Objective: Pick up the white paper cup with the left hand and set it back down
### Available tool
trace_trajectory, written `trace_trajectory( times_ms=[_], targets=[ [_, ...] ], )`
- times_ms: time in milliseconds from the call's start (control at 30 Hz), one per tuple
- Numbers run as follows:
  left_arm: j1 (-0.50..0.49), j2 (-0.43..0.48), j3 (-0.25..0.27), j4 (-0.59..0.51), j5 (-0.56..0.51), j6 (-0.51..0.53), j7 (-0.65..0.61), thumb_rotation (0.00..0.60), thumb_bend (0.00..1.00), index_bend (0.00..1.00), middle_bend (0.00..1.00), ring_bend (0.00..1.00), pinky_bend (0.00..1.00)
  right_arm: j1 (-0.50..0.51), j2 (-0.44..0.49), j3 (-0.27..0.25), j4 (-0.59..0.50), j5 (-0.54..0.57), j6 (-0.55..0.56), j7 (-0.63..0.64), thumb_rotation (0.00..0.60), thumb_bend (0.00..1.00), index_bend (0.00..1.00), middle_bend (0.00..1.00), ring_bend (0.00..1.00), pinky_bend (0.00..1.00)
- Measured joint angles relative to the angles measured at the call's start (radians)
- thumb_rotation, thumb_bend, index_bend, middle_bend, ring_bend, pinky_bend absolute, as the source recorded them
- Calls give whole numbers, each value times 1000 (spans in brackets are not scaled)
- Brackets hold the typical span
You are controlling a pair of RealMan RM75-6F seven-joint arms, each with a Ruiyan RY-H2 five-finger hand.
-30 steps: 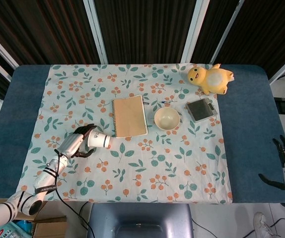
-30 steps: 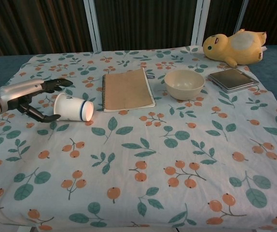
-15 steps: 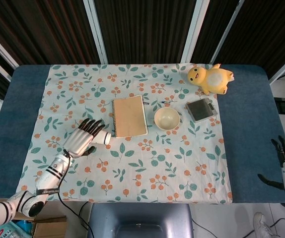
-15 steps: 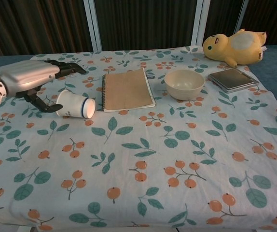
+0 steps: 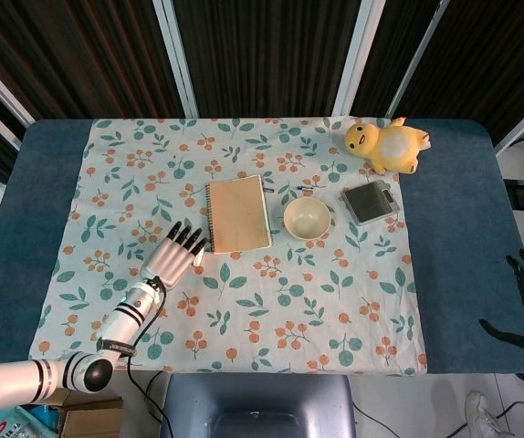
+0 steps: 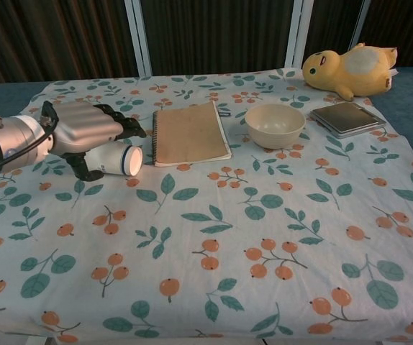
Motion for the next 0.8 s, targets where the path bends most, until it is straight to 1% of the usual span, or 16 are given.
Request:
trace_trajectory(
  times_ms=[67, 133, 233, 367, 500, 633, 767, 800],
  targets=[
    [-22, -14, 8, 4, -41, -8, 6, 600, 348, 0, 0, 0, 0, 1, -1, 0, 2, 0, -3, 2, 565, 86, 0, 0, 0, 0],
    [-42, -24, 17, 17, -54, -18, 7, 600, 349, 0, 0, 0, 0, 4, -1, -1, 4, 0, -9, 2, 565, 86, 0, 0, 0, 0],
    [-58, -35, 23, 34, -55, -24, -4, 600, 348, 0, 4, 0, 0, 7, -2, 0, 4, 1, -13, 2, 566, 86, 0, 0, 0, 0],
    [-76, -46, 29, 51, -45, -20, -21, 600, 347, 1, 46, 0, 0, 10, 2, -5, 7, -16, -14, 4, 565, 86, 0, 0, 0, 0],
    [-89, -53, 42, 63, -49, -6, -3, 600, 345, 55, 91, 0, 0, 13, 5, -14, 19, -38, -13, 8, 565, 86, 0, 0, 0, 0],
    [-101, -66, 64, 90, -53, 13, 36, 600, 344, 97, 133, 0, 0, 14, 6, -17, 26, -35, -18, 20, 565, 86, 0, 0, 0, 0],
    [-108, -80, 71, 109, -80, 17, 38, 600, 350, 135, 178, 0, 0, 14, 7, -16, 27, -32, -18, 26, 566, 86, 0, 0, 0, 0],
    [-109, -83, 72, 114, -83, 17, 35, 600, 356, 154, 202, 0, 0, 14, 7, -16, 27, -31, -18, 26, 566, 86, 0, 0, 0, 0]
  ],
)
